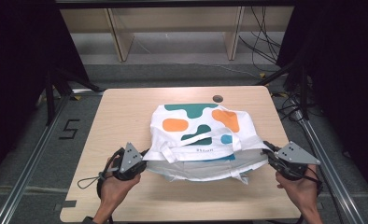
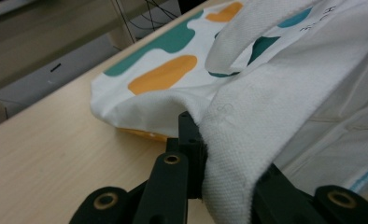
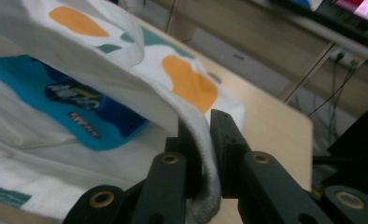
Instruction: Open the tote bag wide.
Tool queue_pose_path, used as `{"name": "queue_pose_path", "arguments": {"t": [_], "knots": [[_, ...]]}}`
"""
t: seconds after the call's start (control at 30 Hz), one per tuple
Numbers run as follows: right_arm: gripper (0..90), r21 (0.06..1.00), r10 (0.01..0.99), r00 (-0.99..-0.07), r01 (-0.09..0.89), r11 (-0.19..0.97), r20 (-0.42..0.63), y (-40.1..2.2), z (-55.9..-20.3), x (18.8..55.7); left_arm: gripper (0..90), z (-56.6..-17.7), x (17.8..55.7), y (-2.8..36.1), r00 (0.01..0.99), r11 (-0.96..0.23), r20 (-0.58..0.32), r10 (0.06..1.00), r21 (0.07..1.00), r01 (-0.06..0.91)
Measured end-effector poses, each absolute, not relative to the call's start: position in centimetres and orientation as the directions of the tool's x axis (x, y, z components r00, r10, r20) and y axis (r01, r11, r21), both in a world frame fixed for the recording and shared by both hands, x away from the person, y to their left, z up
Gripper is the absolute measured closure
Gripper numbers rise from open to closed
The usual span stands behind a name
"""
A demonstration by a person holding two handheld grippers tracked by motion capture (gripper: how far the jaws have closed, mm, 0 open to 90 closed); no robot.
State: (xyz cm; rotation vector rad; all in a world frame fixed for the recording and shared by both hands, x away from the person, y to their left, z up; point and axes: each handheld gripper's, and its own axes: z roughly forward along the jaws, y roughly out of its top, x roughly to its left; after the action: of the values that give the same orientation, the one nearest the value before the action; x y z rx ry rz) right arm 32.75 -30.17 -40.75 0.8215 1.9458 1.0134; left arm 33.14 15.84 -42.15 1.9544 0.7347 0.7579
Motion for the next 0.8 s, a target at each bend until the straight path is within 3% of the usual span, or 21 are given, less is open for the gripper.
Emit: {"name": "queue_pose_path", "arguments": {"t": [0.33,0.6,0.7,0.8], "knots": [[84.7,0.873,0.790,-0.455,0.052,0.484,-0.411,-30.0,-34.5,32.9,86.1,-36.0,32.6,16.0,0.594,-0.396,0.317,0.739,0.918,0.003],[85.2,0.885,0.792,-0.454,0.016,0.465,-0.408,-30.0,-31.1,32.5,86.6,-32.8,31.2,16.2,0.572,-0.368,0.345,0.744,0.926,-0.080],[85.5,0.857,0.765,-0.444,-0.012,0.515,-0.466,-29.5,-29.4,32.0,86.8,-31.0,30.5,16.5,0.566,-0.396,0.399,0.722,0.908,-0.136],[85.6,0.845,0.753,-0.442,-0.022,0.534,-0.488,-29.4,-28.4,31.8,86.8,-30.2,30.3,16.7,0.572,-0.365,0.381,0.726,0.919,-0.149]]}}
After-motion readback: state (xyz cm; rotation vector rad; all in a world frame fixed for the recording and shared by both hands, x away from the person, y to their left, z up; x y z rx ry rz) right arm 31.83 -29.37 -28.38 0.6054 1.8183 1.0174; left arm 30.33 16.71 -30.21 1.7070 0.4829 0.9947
